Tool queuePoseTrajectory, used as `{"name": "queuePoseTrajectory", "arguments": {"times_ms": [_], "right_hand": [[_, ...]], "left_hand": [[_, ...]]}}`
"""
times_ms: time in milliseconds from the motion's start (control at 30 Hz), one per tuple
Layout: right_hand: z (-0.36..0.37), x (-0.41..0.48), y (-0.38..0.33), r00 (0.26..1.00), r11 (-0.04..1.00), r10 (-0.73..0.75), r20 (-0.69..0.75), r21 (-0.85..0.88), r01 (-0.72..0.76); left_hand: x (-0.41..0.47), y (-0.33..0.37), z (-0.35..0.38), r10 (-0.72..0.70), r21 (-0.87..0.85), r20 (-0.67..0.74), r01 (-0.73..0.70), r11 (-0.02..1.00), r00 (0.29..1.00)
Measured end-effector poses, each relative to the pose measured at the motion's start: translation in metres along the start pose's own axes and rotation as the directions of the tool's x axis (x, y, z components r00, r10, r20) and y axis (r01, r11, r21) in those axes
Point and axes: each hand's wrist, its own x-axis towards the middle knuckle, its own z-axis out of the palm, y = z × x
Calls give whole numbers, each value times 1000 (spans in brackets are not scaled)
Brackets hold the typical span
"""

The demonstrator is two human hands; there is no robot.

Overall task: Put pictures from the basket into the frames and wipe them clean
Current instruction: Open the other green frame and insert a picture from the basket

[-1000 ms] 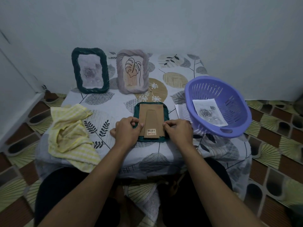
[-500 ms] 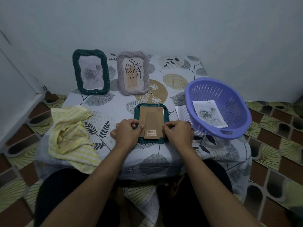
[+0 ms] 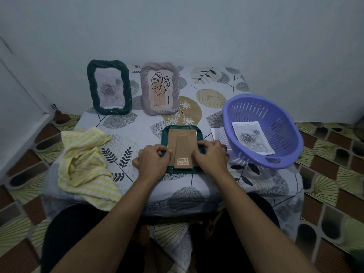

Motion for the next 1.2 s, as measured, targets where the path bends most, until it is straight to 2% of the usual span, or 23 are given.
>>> {"name": "queuePoseTrajectory", "arguments": {"times_ms": [300,433,567,800,1033,1200], "right_hand": [[1,4,-4,1000,1000,-2,-8,25,2],[1,12,-8,1000,1000,4,-8,16,-4],[4,21,-11,999,999,43,25,14,-43],[5,31,-13,992,992,107,66,56,-111],[4,32,-11,994,996,84,70,35,-87],[0,21,-11,998,1000,24,55,0,-24]], "left_hand": [[10,7,-3,-41,55,44,38,998,998],[24,17,-6,-51,138,135,32,990,989],[38,22,-3,-45,147,207,14,989,977],[45,23,2,-76,133,150,56,989,986],[45,22,6,-96,164,101,79,983,990],[45,13,-1,-44,63,114,37,997,992]]}}
